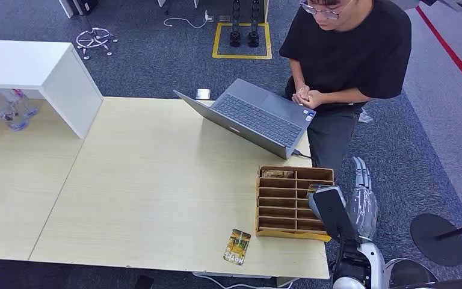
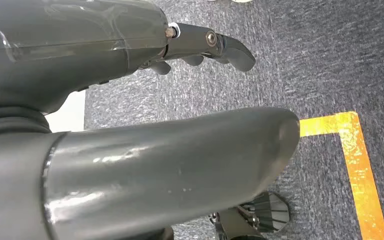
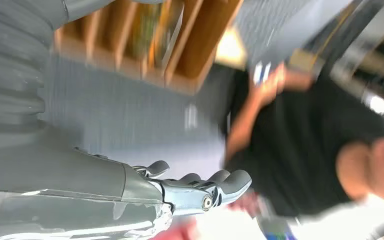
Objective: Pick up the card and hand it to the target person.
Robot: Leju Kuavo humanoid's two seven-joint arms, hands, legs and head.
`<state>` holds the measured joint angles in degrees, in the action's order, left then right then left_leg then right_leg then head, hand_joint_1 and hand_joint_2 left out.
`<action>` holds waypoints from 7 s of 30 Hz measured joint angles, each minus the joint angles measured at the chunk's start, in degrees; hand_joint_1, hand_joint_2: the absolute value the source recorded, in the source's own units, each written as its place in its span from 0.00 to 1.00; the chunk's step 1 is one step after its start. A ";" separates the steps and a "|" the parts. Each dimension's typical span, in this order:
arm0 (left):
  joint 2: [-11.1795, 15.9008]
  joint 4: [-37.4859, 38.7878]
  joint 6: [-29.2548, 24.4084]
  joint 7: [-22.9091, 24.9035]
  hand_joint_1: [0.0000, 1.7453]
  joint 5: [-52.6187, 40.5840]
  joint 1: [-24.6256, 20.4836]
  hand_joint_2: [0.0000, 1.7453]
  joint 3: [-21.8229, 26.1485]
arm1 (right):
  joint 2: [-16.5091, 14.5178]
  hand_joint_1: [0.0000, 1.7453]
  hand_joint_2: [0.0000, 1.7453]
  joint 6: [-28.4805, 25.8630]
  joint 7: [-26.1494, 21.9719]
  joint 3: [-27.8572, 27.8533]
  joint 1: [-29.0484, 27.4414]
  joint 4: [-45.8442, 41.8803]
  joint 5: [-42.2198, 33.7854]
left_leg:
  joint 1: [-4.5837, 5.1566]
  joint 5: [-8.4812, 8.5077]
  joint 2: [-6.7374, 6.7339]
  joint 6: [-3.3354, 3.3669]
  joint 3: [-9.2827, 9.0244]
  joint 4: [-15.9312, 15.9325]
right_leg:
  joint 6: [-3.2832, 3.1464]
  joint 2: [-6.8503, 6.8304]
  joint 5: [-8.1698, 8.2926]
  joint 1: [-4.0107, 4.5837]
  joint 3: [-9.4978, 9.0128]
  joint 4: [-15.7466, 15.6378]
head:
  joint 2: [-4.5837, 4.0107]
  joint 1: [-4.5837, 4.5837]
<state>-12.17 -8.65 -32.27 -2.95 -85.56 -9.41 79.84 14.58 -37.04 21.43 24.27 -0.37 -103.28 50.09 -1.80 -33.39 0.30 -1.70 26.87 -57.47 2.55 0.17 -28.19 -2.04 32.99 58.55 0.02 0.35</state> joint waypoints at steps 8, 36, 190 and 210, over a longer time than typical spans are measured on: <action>0.08 0.00 1.22 -0.19 0.00 -0.31 0.01 0.00 -0.03 | 5.49 0.09 1.00 11.15 5.92 -1.72 1.42 -2.05 18.07 | 0.00 0.00 -0.03 0.00 0.00 0.00 | 0.00 0.03 0.00 0.00 0.00 0.00 | 0.00 0.00; 0.09 0.00 2.38 -0.69 0.00 -0.49 0.01 0.00 -0.97 | 8.03 0.33 1.00 21.13 4.55 1.02 6.35 -0.37 21.79 | 0.00 0.00 -0.02 0.00 0.02 0.00 | 0.00 0.03 0.00 0.00 -0.01 0.01 | 0.00 -0.02; 0.06 0.00 0.93 -0.48 0.00 -0.13 0.03 0.00 -1.46 | 8.86 1.00 1.00 31.20 4.52 10.48 13.71 1.65 4.48 | 0.00 0.00 -0.04 0.00 -0.06 0.00 | 0.00 0.07 0.01 0.00 -0.01 0.01 | 0.00 -0.01; 0.09 0.00 0.59 -0.35 0.00 0.13 0.06 0.00 -1.44 | 14.26 0.98 1.00 33.09 8.52 3.96 15.95 -13.59 4.64 | 0.00 0.00 -0.03 0.00 -0.07 -0.01 | 0.00 0.06 0.01 0.00 -0.01 0.01 | 0.00 -0.02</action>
<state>-12.09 -8.66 -31.69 -3.30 -85.43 -9.35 78.40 28.84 -3.95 29.95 28.23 15.58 -116.87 54.74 -1.80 -33.39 0.27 -1.70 26.80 -57.48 2.55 0.24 -28.18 -2.04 32.98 58.56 0.02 0.33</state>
